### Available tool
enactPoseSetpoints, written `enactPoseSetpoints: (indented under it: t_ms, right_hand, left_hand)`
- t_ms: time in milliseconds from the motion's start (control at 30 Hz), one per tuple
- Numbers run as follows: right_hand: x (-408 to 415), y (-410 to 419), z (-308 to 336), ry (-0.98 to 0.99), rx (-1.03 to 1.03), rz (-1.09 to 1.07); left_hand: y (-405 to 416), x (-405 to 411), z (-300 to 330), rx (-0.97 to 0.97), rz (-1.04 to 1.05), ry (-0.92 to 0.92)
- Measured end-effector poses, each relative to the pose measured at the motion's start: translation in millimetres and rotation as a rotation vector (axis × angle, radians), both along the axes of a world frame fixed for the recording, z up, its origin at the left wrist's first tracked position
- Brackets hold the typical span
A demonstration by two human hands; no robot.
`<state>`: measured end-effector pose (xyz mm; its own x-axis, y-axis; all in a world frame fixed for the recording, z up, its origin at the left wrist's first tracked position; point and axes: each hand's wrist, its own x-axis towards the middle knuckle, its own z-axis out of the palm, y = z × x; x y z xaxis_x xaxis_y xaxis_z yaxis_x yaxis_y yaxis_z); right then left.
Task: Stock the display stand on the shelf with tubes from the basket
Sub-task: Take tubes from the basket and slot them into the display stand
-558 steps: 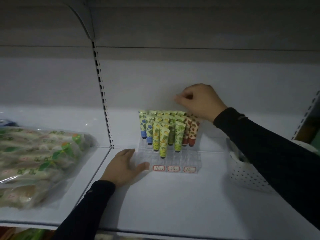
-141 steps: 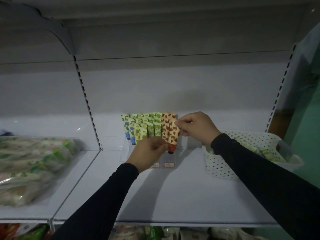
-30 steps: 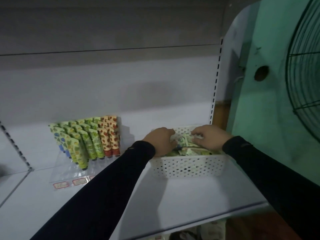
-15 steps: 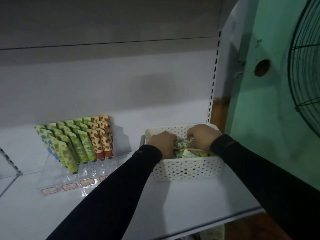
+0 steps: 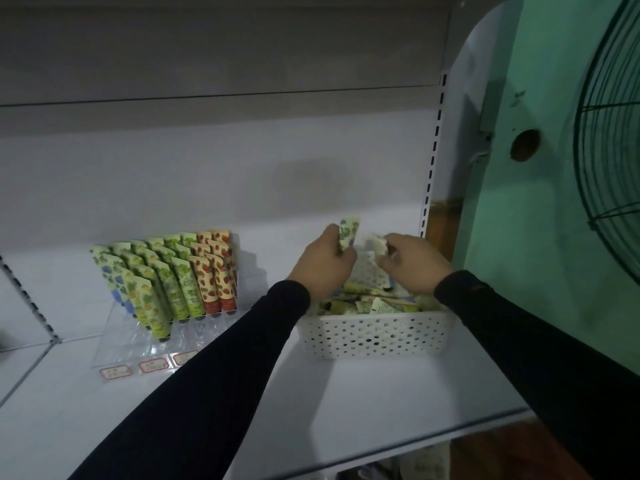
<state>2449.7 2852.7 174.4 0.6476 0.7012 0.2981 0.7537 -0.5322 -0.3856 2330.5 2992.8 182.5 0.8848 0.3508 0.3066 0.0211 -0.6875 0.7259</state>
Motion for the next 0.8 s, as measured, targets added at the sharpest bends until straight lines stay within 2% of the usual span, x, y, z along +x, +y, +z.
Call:
enactPoseSetpoints:
  t_ms: [100, 267, 400, 567, 800]
  right_hand:
    - [-8, -1, 12, 0.095, 0.174, 0.001]
    - [-28, 5, 28, 0.318, 0.400, 0.021]
    - [-51, 17, 40, 0.491, 0.522, 0.100]
    - [-76, 32, 45, 0.519, 0.526, 0.108]
    - [-105, 53, 53, 0.577, 0.532, 0.203]
  left_hand:
    - [-1, -13, 7, -0.159, 0.022, -0.100]
    - [7, -31, 6, -0.153, 0.057, -0.165]
    - [8, -51, 6, -0.235, 0.053, -0.175]
    - [11, -80, 7, -0.348, -0.005, -0.204]
    - [29, -119, 5, -0.357, 0.020, -0.150]
